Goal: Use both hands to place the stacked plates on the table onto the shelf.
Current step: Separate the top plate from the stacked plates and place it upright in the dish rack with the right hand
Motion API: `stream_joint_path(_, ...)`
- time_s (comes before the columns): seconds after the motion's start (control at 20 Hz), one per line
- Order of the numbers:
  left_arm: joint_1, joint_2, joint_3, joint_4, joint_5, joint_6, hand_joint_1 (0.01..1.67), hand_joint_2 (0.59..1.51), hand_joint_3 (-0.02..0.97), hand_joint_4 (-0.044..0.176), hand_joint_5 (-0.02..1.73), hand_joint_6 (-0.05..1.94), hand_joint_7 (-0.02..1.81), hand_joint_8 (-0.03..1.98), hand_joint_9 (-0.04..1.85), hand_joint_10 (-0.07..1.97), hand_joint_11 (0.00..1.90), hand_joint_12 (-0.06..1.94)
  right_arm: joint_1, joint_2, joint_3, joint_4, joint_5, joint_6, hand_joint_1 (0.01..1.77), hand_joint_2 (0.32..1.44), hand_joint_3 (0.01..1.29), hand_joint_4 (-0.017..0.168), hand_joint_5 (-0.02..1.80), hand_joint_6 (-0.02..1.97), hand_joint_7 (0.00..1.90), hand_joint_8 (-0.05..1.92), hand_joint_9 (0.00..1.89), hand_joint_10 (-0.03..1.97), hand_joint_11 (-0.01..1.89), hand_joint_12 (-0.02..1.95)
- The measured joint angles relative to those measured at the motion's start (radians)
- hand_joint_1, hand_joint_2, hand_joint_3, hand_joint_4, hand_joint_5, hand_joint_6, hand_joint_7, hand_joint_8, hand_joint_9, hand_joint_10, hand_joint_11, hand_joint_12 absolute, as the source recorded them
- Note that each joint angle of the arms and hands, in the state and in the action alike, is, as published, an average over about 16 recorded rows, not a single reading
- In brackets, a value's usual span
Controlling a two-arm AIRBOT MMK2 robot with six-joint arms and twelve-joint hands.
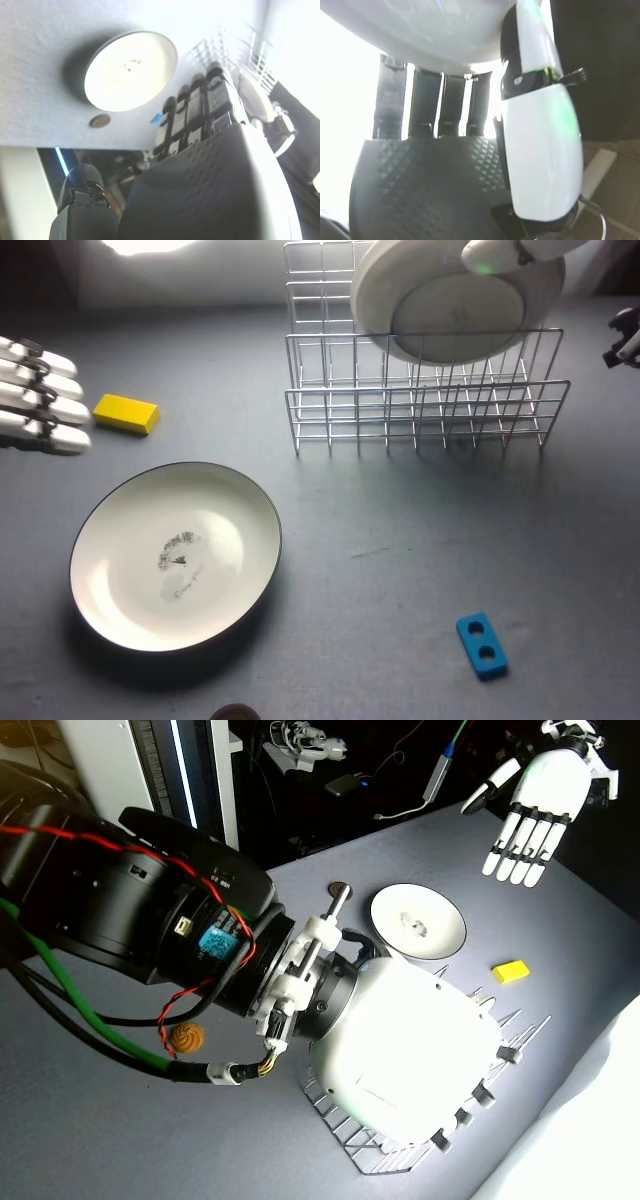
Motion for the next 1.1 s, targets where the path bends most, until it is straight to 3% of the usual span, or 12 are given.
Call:
stream_joint_path(0.45, 0.078, -0.035, -0.027, -0.021, 0.002, 0.031, 0.02, 1.098, 0.008, 0.000, 0.04, 0.01, 0.03, 0.00, 0.02, 0.00, 0.01, 0.00, -0.039, -0.018, 0.032, 0.001, 0.016, 0.017, 1.22, 1.02, 0.02, 0.023, 0.95, 0.87, 1.04, 0.86, 1.23, -0.01, 0.80, 1.06)
stream_joint_path(0.9, 0.176, -0.082, -0.026, -0.057, 0.046, 0.042, 0.02, 1.106, 0.008, 0.000, 0.03, 0.01, 0.02, 0.00, 0.02, 0.00, 0.01, 0.00, -0.078, -0.025, 0.043, 0.001, 0.037, 0.028, 1.21, 1.02, 0.02, 0.021, 0.95, 0.88, 1.03, 0.86, 1.23, -0.01, 0.78, 1.12)
stream_joint_path(1.1, 0.214, -0.101, -0.018, -0.067, 0.075, 0.045, 0.02, 1.107, 0.009, 0.000, 0.03, 0.01, 0.02, 0.00, 0.02, 0.00, 0.01, 0.00, -0.090, -0.027, 0.045, 0.002, 0.046, 0.030, 1.19, 1.04, 0.02, 0.014, 0.93, 0.89, 1.02, 0.68, 1.19, -0.01, 0.74, 1.16)
